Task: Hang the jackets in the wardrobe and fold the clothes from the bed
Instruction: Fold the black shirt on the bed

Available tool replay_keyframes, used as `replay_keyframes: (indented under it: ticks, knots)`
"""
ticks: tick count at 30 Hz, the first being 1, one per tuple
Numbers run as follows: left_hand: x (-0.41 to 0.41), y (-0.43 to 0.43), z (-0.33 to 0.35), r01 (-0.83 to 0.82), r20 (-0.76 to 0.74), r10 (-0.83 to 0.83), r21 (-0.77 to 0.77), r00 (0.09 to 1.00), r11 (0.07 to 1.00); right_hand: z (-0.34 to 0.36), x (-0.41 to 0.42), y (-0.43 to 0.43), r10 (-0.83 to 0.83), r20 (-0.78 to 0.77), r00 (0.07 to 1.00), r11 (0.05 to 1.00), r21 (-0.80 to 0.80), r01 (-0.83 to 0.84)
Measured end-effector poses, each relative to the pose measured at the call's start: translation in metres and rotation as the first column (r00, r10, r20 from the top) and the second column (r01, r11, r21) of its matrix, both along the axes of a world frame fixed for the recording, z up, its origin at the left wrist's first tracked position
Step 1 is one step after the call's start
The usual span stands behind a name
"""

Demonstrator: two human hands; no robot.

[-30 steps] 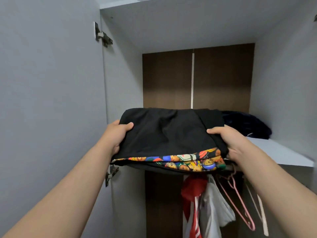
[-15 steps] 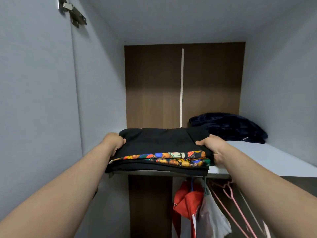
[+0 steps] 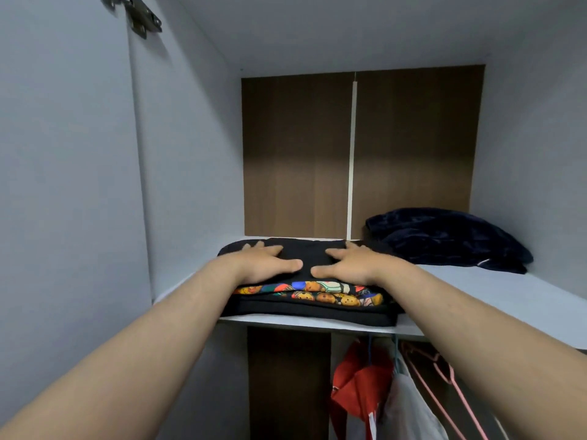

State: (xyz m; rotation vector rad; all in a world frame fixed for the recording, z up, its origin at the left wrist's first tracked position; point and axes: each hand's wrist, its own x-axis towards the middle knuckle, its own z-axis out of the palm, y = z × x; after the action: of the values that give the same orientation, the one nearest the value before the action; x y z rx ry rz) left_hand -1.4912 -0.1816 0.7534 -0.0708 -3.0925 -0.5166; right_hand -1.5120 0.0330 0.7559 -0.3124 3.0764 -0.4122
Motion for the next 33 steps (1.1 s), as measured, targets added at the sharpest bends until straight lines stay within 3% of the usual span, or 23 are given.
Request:
replay_keyframes:
  ticks: [3,8,21,33]
  knots:
    - [-0.018,0.001,-0.03,-0.014,0.074,0.023,-0.123,0.997,0.992,-0.027,-0.012,-0.006,-0.014,0.02,1.0,0.994,0.104,0.012]
    - [-0.024,0.0,-0.028,-0.015,0.108,0.03,-0.136,0.994,0.991,-0.024,-0.016,-0.004,-0.003,0.041,0.999,0.991,0.13,-0.003]
    - [-0.039,-0.007,-0.02,-0.031,0.13,0.043,-0.087,0.991,0.996,-0.022,-0.052,0.012,0.161,0.049,0.986,0.986,-0.055,-0.159]
    - [-0.094,-0.033,-0.021,-0.064,0.105,0.068,-0.048,0.992,0.997,-0.028,-0.116,-0.014,0.123,0.006,0.992,0.982,-0.147,-0.121]
